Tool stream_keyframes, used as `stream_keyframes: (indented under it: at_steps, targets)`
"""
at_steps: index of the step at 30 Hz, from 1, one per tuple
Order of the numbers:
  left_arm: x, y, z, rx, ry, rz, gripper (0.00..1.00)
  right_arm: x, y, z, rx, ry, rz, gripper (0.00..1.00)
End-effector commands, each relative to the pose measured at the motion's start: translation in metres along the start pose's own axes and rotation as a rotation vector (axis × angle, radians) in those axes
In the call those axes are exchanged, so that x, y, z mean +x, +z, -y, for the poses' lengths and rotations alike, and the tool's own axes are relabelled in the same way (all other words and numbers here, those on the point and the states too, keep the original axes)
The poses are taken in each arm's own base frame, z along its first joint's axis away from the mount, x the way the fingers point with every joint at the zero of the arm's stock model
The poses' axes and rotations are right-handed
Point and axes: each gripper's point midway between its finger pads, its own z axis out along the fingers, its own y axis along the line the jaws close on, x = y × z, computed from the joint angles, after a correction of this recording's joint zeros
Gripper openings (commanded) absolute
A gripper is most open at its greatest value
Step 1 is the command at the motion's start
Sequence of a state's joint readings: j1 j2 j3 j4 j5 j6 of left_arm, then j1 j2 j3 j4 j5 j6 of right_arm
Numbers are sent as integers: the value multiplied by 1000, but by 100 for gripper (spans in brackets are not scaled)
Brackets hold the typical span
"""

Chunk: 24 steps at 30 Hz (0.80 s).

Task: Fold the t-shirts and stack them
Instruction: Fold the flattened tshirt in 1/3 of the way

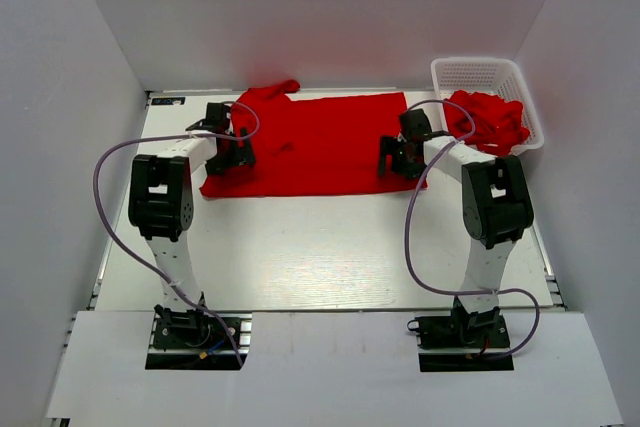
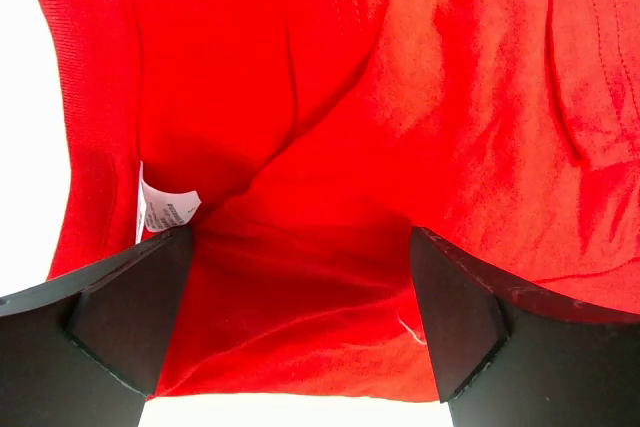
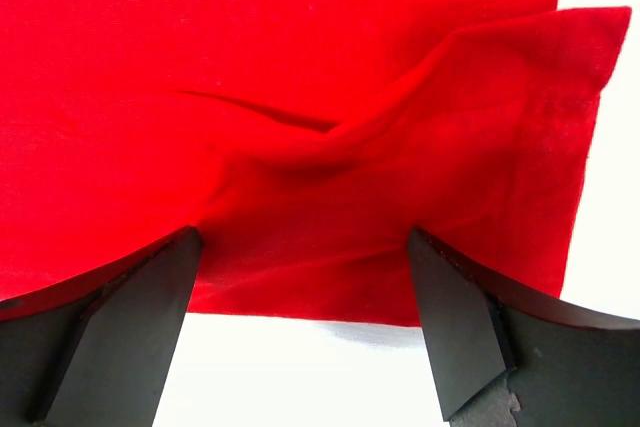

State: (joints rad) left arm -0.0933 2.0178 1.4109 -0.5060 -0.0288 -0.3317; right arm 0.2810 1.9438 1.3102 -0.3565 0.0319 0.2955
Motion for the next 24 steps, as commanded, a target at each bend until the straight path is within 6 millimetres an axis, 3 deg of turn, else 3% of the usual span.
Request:
stream_keyframes:
  at_steps: [1, 3, 7, 8, 9, 11, 12, 18, 20, 23, 24]
  targets:
    - [30, 5, -18, -47, -33, -87, 100, 8, 5, 8, 22, 11, -15, 90]
    - [34, -2, -23, -67, -41, -88, 100, 11, 2, 8, 23, 27, -19, 90]
    - [72, -25, -33, -77, -79, -134, 100, 47, -4, 16, 33, 69, -61, 90]
    - [80, -29, -34, -81, -99, -141, 100, 43, -11, 13, 23, 75, -29, 90]
    - [105, -33, -39, -93, -132, -191, 100, 60, -10, 17, 30, 96, -58, 90]
    - [121, -51, -44, -105, -166, -208, 100, 71, -21, 20, 29, 106, -49, 90]
    - [142, -55, -52, -140, -191, -241, 100, 86, -22, 22, 37, 115, -74, 90]
    - [197, -104, -72, -240, -257, -308, 100, 141, -47, 29, 20, 130, -124, 90]
    - [196, -116, -72, -227, -269, -280, 100, 143, -60, 21, -31, 100, -102, 90]
    - [167, -136, -61, -148, -260, -153, 100, 131, -76, 7, -100, 31, -52, 90]
    - [147, -143, -53, -99, -248, -87, 100, 122, -81, 1, -125, 13, -34, 90]
